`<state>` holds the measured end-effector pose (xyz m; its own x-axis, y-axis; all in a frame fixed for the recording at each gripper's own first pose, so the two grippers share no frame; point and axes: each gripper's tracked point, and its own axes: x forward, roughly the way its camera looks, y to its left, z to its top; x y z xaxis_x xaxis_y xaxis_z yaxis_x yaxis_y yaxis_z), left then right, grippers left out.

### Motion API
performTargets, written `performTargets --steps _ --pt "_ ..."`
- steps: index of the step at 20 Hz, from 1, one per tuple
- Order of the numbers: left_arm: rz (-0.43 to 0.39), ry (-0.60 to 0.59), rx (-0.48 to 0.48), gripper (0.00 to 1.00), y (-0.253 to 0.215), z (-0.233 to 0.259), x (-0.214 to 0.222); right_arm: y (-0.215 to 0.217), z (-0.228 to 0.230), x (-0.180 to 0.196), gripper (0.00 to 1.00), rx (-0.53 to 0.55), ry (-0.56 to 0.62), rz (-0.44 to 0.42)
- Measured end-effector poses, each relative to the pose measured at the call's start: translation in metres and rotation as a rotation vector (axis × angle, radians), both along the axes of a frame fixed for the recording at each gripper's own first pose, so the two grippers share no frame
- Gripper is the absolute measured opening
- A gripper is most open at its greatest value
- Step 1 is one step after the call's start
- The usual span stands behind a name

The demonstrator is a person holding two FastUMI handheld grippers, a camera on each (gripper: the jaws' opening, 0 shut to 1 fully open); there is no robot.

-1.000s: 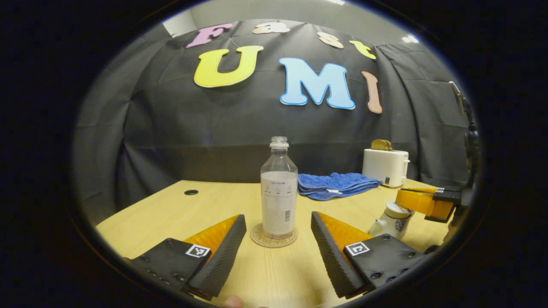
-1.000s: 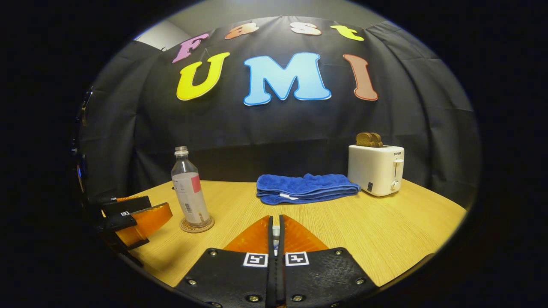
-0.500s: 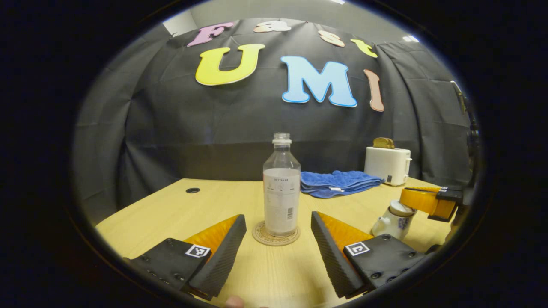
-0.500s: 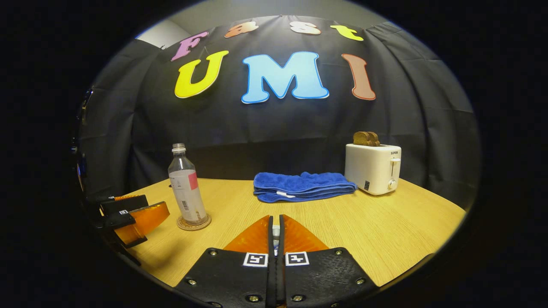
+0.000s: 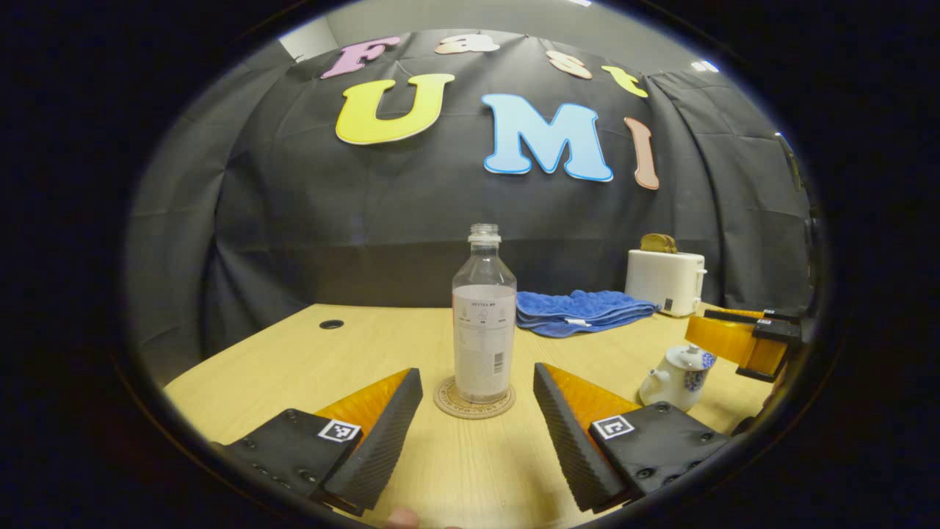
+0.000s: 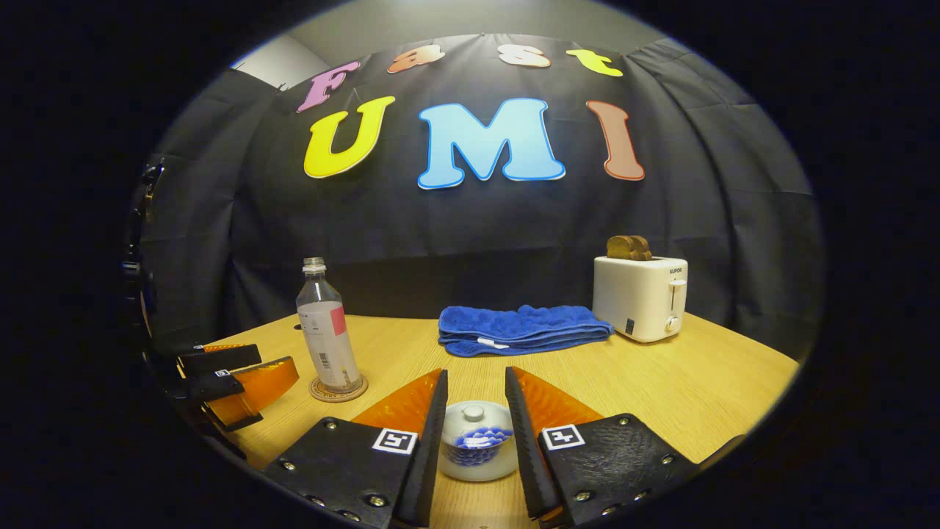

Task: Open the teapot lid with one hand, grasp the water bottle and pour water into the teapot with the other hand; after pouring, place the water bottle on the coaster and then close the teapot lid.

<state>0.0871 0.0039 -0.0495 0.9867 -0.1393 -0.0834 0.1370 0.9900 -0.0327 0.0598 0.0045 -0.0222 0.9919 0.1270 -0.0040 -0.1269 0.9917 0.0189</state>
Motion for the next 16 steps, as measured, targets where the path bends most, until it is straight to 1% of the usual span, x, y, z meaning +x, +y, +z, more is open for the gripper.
performTargets --steps 6,11,16 --pt "0.037 -0.025 -0.009 1.00 0.009 0.003 -0.029 0.004 0.002 -0.022 0.47 0.034 -0.011 -0.001" --pt "0.071 -0.041 -0.020 1.00 0.016 0.004 -0.062 0.011 0.000 -0.053 0.47 0.017 -0.031 -0.004" --pt "0.087 -0.071 -0.018 1.00 0.016 0.010 -0.091 0.023 0.001 -0.078 0.47 -0.009 -0.074 -0.014"
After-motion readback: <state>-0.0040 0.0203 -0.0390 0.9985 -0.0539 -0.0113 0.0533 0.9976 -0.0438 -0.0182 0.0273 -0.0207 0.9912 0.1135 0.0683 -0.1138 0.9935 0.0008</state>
